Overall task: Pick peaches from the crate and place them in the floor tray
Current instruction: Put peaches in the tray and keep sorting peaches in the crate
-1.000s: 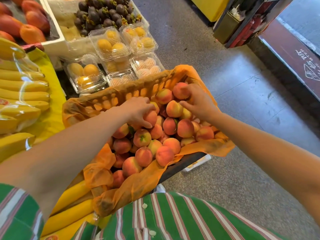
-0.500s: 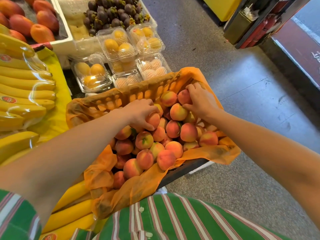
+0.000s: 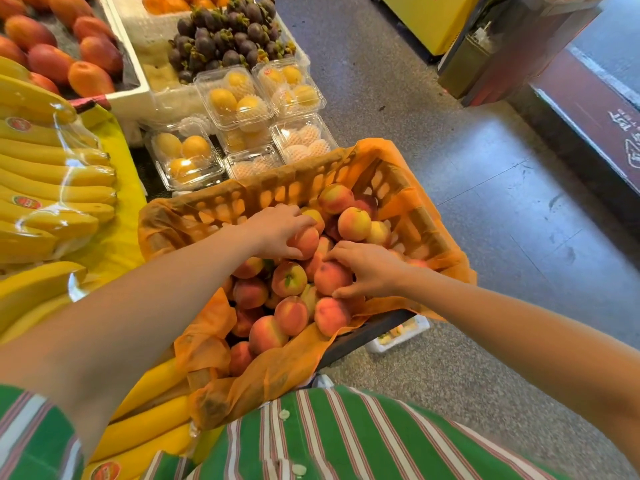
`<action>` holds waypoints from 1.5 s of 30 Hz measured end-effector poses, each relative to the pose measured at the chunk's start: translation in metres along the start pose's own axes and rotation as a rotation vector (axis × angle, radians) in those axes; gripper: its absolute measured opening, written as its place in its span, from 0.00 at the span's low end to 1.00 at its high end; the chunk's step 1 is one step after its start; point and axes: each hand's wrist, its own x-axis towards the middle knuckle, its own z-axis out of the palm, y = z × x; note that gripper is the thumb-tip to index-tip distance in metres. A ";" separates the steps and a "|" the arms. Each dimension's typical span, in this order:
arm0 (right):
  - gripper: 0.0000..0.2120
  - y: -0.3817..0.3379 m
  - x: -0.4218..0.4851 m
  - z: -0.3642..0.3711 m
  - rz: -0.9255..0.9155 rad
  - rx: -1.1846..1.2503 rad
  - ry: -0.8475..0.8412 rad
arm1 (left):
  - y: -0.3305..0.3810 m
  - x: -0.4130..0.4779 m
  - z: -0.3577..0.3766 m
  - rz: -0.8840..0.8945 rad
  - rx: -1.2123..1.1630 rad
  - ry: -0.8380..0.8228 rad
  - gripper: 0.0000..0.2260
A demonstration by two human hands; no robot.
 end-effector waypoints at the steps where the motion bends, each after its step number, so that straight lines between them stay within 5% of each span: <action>1: 0.31 0.000 -0.001 0.003 0.016 0.007 -0.003 | 0.000 -0.001 0.001 -0.001 -0.003 0.000 0.33; 6: 0.22 0.010 0.002 -0.014 -0.006 0.092 0.171 | 0.001 -0.002 0.001 0.020 -0.010 0.027 0.32; 9: 0.25 0.029 0.010 -0.022 0.137 0.064 0.336 | 0.003 -0.002 -0.001 0.031 -0.015 0.029 0.31; 15: 0.33 0.041 0.029 -0.007 0.364 0.027 0.228 | 0.002 -0.002 0.006 0.043 -0.047 0.033 0.31; 21: 0.29 0.048 0.029 -0.013 0.266 0.124 0.339 | 0.002 -0.001 0.008 0.021 -0.042 0.053 0.32; 25: 0.28 0.037 0.027 -0.010 0.107 0.153 0.252 | -0.001 -0.001 0.011 0.000 -0.059 0.062 0.33; 39: 0.35 0.037 0.006 -0.026 0.231 0.093 0.124 | 0.014 0.000 0.007 0.073 -0.037 0.152 0.30; 45: 0.32 0.040 -0.015 -0.005 0.281 -0.064 -0.105 | 0.036 -0.006 0.008 0.116 -0.032 0.075 0.26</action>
